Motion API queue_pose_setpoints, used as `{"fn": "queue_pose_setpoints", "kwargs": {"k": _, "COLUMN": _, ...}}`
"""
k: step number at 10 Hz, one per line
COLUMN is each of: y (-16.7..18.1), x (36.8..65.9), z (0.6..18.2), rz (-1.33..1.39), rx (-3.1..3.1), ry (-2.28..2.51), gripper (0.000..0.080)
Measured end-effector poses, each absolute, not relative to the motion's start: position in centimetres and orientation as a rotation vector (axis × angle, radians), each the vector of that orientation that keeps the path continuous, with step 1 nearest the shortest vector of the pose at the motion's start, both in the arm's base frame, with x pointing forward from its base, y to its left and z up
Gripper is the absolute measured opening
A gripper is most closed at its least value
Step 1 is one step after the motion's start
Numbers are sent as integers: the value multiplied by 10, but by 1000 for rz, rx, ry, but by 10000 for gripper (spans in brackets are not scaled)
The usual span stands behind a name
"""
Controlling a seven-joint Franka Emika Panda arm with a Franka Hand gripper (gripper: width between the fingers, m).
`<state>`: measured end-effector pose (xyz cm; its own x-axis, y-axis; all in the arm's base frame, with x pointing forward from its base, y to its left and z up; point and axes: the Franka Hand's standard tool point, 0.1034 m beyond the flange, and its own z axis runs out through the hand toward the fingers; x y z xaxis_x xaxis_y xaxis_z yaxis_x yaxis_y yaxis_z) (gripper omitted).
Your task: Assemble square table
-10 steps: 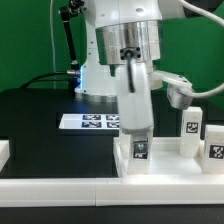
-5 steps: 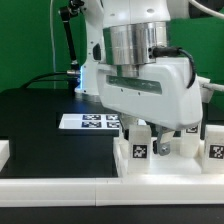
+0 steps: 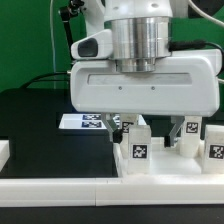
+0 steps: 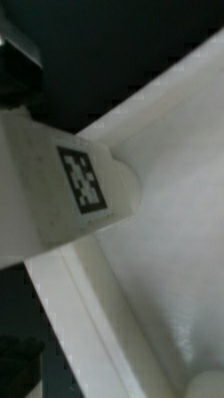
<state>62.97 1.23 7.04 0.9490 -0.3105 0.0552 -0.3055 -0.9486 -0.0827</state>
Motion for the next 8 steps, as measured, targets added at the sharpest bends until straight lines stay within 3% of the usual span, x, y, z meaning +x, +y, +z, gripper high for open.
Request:
{"fn": "queue_pose_setpoints", "kwargs": {"k": 3, "y": 12, "x": 630, "z": 70, "rz": -108, "rx": -3029, "ry": 474, "gripper": 602}}
{"fn": "queue_pose_setpoints", "kwargs": {"k": 4, "y": 12, "x": 630, "z": 70, "rz": -108, "rx": -3029, "ry": 478, "gripper": 421}}
{"fn": "queue_pose_setpoints", "kwargs": {"k": 5, "y": 8, "x": 630, "z": 70, "rz": -105, "rx": -3011, "ry": 586, "gripper": 421}}
{"fn": "queue_pose_setpoints", "kwargs": {"k": 6, "y": 7, "x": 629, "z": 69, "rz": -99, "rx": -2986, "ry": 694, "gripper": 291}}
{"fn": "queue_pose_setpoints", "kwargs": {"k": 8, "y": 5, "x": 630, "z": 69, "rz": -91, "rx": -2925, "ry": 896, "gripper": 291}}
